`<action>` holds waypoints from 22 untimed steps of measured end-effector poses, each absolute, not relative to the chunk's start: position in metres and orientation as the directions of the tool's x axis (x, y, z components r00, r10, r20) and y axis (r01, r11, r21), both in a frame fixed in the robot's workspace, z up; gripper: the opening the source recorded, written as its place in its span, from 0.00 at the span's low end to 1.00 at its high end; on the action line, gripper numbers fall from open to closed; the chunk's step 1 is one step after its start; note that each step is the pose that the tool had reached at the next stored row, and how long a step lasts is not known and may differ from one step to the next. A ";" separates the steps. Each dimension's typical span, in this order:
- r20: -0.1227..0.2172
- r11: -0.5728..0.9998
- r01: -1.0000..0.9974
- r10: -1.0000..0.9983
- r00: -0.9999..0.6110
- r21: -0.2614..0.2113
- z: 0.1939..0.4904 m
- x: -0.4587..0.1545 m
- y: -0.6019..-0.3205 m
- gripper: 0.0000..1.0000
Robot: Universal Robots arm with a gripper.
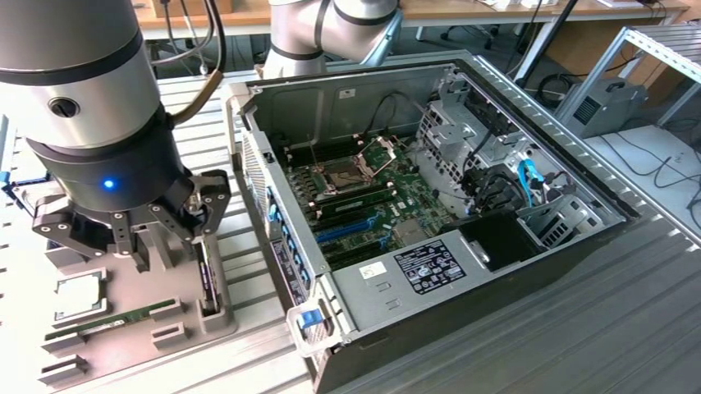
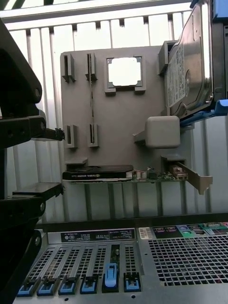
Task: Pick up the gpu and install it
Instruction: 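Pick up the gpu and move the gpu toward the slot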
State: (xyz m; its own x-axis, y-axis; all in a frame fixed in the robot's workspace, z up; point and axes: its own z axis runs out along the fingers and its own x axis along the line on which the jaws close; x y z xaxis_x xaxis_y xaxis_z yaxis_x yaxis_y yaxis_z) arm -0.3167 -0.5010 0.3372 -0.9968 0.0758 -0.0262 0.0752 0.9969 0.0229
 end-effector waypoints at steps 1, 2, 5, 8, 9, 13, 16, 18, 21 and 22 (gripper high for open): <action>-0.026 0.997 0.075 0.076 -0.997 0.023 0.337 -0.316 -0.501 0.48; -0.026 0.997 0.075 0.076 -0.997 0.023 0.337 -0.316 -0.500 0.48; -0.026 0.997 0.075 0.076 -0.997 0.023 0.337 -0.315 -0.500 0.48; -0.026 0.997 0.075 0.076 -0.997 0.023 0.337 -0.314 -0.500 0.48; -0.026 0.997 0.075 0.076 -0.997 0.023 0.337 -0.314 -0.500 0.48; -0.026 0.997 0.075 0.076 -0.997 0.023 0.336 -0.314 -0.499 0.48; -0.026 0.997 0.075 0.076 -0.997 0.023 0.336 -0.313 -0.499 0.48; -0.026 0.997 0.075 0.076 -0.997 0.023 0.336 -0.312 -0.499 0.48; -0.026 0.997 0.075 0.076 -0.997 0.023 0.335 -0.310 -0.498 0.48; -0.026 0.997 0.075 0.076 -0.997 0.023 0.335 -0.310 -0.498 0.48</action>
